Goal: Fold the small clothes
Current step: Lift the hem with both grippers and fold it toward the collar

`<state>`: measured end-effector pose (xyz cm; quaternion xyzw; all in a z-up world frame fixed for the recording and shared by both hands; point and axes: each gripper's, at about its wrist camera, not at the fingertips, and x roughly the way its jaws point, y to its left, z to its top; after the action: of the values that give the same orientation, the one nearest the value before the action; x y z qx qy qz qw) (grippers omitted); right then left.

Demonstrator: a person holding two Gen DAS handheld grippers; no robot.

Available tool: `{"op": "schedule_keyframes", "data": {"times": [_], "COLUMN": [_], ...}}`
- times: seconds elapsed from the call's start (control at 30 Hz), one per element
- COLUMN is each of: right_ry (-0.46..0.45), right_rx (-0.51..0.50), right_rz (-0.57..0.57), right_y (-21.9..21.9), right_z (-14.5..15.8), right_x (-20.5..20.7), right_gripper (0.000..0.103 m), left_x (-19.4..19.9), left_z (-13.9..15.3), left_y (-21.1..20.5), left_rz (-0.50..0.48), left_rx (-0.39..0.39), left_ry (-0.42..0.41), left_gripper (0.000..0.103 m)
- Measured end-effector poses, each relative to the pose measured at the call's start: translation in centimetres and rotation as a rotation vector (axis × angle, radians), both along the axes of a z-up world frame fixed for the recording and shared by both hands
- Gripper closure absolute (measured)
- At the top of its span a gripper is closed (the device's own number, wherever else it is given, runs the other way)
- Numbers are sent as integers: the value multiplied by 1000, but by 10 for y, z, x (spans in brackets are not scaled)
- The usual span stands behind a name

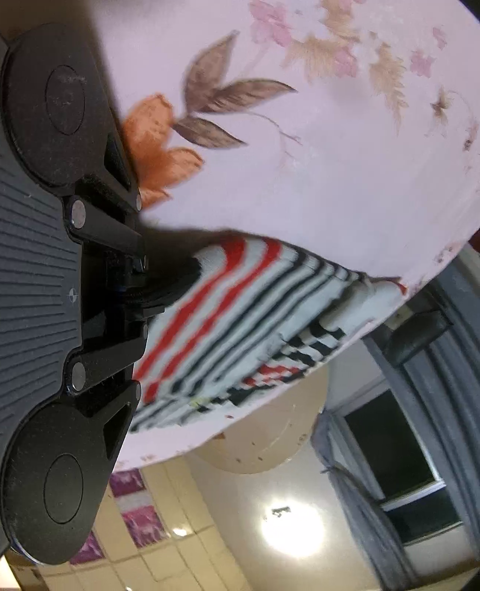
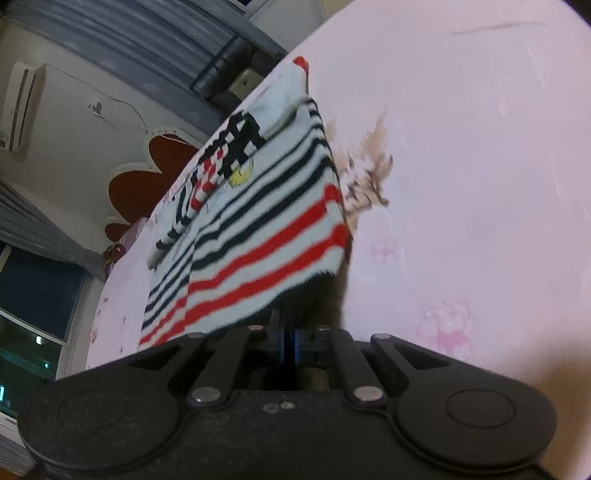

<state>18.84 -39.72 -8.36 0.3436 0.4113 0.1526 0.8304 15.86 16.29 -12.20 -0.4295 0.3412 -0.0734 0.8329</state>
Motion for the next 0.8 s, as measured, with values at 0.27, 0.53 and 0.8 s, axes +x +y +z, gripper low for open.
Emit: {"op": "schedule_keyframes", "data": {"times": [0.27,0.53,0.8], "right_ry": [-161,-186,-79], "right_rx": [2,2,66], "right_rz": [-28,-38,-36], "right_y": [5,13,12], "right_z": [58,96,48], "right_x": [57,189,321], "right_gripper": [98,98,98], "left_x": [64,194,313], "left_z": [58,90,58], "left_y": [4,-6,-6], "left_rz": [31,55,45], "left_rx": [-2,57,137], "left_ry": [-148,-145,-26], "left_gripper": [98,98,97]}}
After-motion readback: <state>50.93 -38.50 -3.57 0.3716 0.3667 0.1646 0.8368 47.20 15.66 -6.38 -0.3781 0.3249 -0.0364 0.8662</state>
